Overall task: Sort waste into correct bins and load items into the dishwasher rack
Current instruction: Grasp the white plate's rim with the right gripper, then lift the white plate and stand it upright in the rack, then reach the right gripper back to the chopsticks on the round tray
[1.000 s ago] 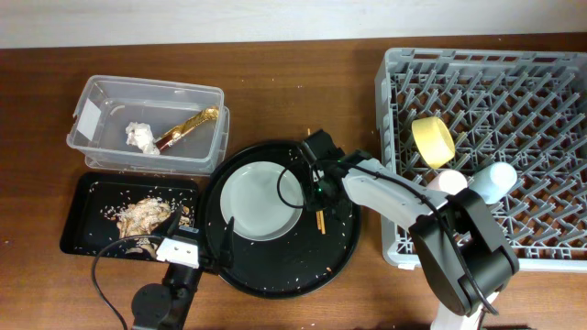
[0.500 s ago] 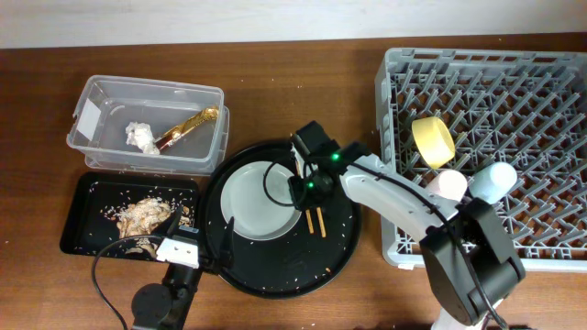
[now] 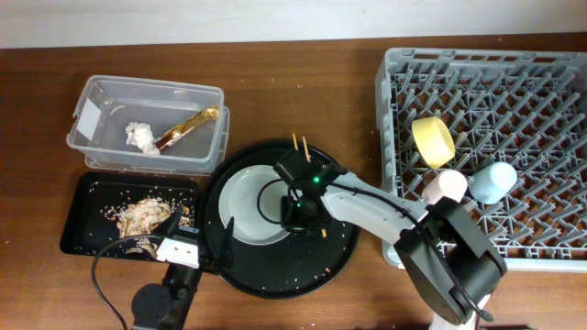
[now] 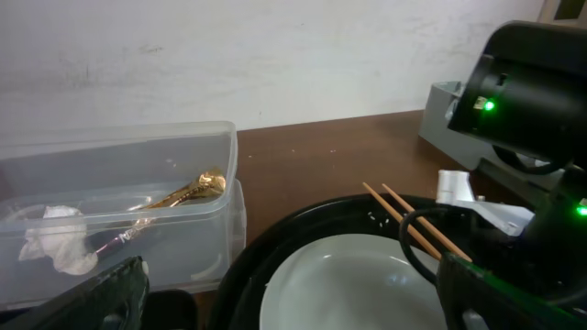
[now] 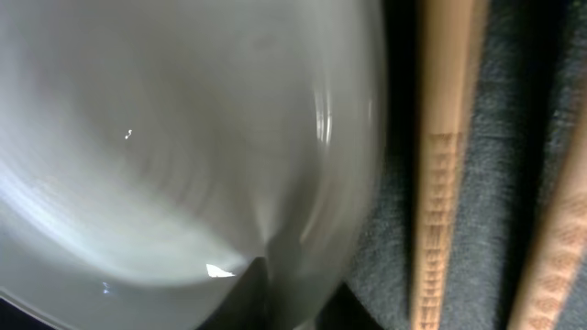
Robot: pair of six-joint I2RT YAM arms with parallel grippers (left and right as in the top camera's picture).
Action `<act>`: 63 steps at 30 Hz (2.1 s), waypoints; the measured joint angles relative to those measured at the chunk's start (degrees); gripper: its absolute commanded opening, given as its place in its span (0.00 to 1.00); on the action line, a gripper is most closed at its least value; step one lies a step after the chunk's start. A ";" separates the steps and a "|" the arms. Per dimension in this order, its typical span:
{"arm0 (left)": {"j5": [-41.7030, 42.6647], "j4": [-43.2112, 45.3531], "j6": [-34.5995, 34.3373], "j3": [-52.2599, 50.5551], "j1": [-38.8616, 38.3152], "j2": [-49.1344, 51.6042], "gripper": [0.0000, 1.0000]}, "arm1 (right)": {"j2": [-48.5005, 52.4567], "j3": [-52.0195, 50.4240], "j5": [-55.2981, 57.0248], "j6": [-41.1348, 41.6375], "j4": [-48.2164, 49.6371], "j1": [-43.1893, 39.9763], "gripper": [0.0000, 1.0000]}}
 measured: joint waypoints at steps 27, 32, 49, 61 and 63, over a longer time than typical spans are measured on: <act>0.00 -0.02 0.00 0.00 0.00 0.00 0.99 | -25.53 13.57 71.84 -41.83 -4.09 -42.86 0.04; 0.00 0.00 0.00 0.00 0.00 0.00 0.99 | -15.39 13.55 74.18 -44.06 -4.74 -42.86 0.04; 0.00 0.00 0.00 0.00 0.00 0.00 0.99 | -19.02 15.89 33.29 -36.81 -18.91 -11.15 0.40; 0.00 -0.02 0.00 0.00 0.00 0.00 0.99 | 5.62 11.87 9.86 -26.36 -8.09 -9.86 0.25; 0.00 0.00 0.00 0.00 0.00 0.00 0.99 | 6.91 11.91 9.97 -26.27 -8.33 -9.86 0.04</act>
